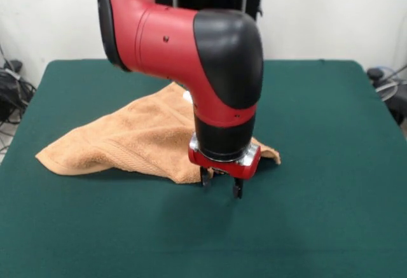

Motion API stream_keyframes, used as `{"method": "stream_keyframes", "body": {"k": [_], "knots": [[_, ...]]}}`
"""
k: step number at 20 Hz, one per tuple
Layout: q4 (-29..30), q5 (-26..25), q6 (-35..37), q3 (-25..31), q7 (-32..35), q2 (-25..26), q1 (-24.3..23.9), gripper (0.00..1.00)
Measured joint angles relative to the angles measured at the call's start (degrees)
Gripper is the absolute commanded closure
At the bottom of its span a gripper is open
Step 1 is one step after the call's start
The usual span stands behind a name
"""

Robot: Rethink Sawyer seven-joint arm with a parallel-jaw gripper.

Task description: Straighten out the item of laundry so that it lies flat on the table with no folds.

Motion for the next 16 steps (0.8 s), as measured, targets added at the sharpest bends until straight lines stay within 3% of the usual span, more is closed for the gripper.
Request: {"method": "stream_keyframes", "body": {"k": [8, 16], "knots": [[-1.82, 0.01, 7.79, -1.33, 0.0, 1.02, -0.24, 0.0], [-1.43, -1.53, 11.06, -1.69, 0.0, -2.69, -1.84, 0.0]]}}
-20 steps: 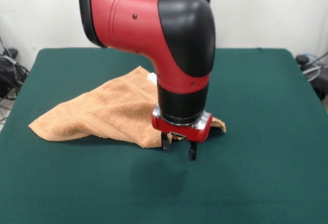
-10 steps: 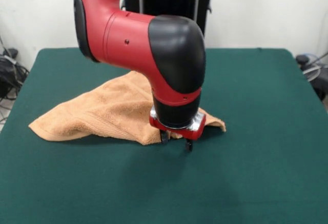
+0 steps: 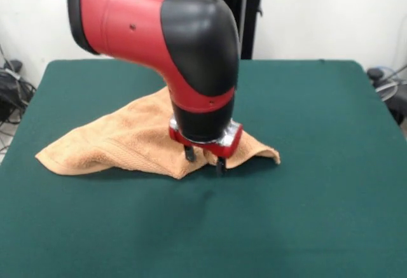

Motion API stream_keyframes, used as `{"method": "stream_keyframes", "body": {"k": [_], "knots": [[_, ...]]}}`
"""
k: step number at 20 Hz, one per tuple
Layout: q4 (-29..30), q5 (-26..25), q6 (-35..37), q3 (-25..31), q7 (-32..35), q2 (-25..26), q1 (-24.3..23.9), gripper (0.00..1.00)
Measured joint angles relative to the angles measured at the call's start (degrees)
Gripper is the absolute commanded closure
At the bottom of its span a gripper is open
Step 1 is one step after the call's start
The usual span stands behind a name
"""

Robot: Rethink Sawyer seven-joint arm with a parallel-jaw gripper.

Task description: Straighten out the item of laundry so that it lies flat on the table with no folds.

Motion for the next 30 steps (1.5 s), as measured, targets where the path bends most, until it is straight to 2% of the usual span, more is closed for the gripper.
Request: {"method": "stream_keyframes", "body": {"k": [10, 20, 30], "knots": [[1.27, -0.01, 0.01, -0.66, 0.0, -5.82, -1.54, 0.0], [1.54, -0.02, 0.01, -0.89, 0.0, -5.99, -1.54, 0.0], [4.52, -0.02, 0.0, -0.89, 0.0, -5.84, -1.54, 0.0]]}}
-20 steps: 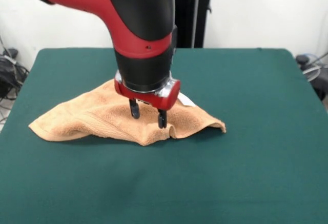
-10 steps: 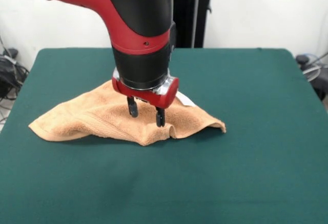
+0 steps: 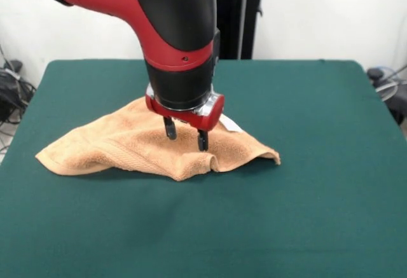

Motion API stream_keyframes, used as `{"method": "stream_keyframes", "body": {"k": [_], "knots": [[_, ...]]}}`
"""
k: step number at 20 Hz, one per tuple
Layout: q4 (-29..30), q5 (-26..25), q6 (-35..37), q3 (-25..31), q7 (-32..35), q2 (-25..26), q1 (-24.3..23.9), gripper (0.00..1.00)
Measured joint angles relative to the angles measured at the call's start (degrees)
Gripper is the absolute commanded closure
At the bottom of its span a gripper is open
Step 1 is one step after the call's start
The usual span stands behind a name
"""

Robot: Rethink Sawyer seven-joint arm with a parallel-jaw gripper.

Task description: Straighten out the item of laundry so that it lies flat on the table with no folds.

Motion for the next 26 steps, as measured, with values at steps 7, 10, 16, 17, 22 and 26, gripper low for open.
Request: {"method": "stream_keyframes", "body": {"k": [7, 10, 16, 17, 22, 26], "knots": [[2.24, 0.02, -0.89, 0.0, 0.0, 0.33, 0.0, 0.0], [3.29, 0.01, -2.73, 0.01, 0.0, 0.75, 0.0, 0.0], [5.77, 0.04, -7.83, 0.13, 0.0, 1.22, 0.0, 0.0], [6.17, 0.04, -8.57, 0.22, 0.0, 1.29, 0.0, 0.0], [7.98, 0.08, -11.16, 0.65, 0.0, 1.37, 0.05, 0.0], [9.57, 0.48, -12.47, 1.0, 0.0, 1.27, 0.1, 0.0]]}}
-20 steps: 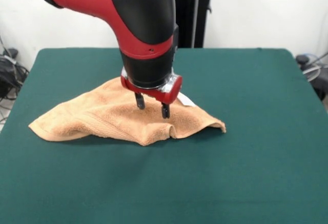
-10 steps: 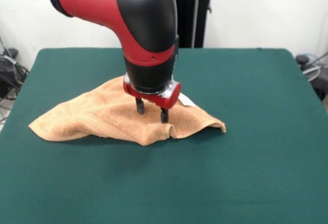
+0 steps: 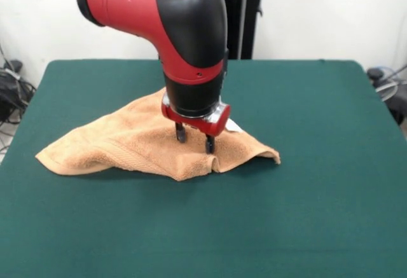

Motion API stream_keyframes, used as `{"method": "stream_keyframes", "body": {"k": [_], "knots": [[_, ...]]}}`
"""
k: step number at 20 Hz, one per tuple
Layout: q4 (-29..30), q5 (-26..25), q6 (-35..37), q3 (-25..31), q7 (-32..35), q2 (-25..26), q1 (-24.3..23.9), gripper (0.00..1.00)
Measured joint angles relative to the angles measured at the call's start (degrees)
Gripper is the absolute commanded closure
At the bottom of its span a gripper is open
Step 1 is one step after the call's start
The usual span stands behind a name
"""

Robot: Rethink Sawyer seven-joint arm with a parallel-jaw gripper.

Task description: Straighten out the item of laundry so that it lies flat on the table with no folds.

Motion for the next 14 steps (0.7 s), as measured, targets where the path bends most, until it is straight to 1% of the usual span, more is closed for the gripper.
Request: {"method": "stream_keyframes", "body": {"k": [6, 14], "knots": [[1.97, 0.93, -0.54, 0.38, 0.0, -0.83, -0.02, 0.0], [5.01, 2.35, -0.52, 2.26, 0.0, -3.73, 0.11, 0.0]]}}
